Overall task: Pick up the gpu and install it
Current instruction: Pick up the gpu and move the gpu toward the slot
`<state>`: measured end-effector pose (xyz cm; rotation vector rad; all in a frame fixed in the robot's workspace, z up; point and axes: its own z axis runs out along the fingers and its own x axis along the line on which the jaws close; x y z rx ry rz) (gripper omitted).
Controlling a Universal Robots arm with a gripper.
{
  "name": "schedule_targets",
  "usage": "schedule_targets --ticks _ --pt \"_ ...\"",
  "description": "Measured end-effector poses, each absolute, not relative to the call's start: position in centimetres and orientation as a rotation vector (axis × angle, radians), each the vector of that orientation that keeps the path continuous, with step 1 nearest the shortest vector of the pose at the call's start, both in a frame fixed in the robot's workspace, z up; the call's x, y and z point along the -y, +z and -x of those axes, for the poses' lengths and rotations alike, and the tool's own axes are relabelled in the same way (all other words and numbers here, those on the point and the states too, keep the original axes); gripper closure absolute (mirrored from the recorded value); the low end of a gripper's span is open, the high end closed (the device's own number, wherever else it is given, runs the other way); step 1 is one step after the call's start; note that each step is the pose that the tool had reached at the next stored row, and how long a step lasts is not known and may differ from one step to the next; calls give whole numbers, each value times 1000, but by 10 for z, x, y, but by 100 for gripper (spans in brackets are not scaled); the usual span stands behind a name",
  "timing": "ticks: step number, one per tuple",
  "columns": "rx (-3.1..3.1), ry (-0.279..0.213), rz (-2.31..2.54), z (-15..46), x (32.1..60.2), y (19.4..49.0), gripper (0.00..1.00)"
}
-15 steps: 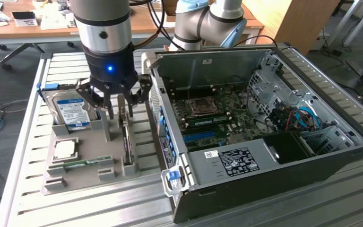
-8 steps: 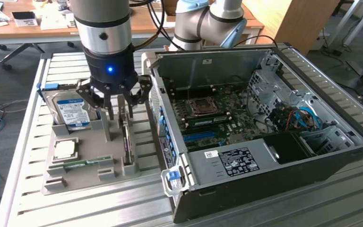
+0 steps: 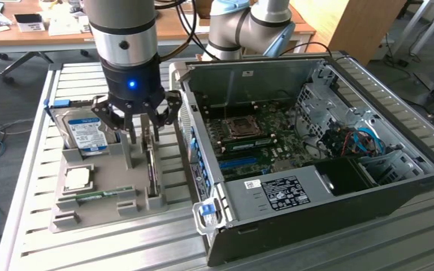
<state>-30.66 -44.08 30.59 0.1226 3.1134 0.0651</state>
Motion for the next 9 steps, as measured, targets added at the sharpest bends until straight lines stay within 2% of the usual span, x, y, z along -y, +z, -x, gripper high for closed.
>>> schedule_targets --ticks 9 --pt "-3113 65 -123 307 441 304 53"
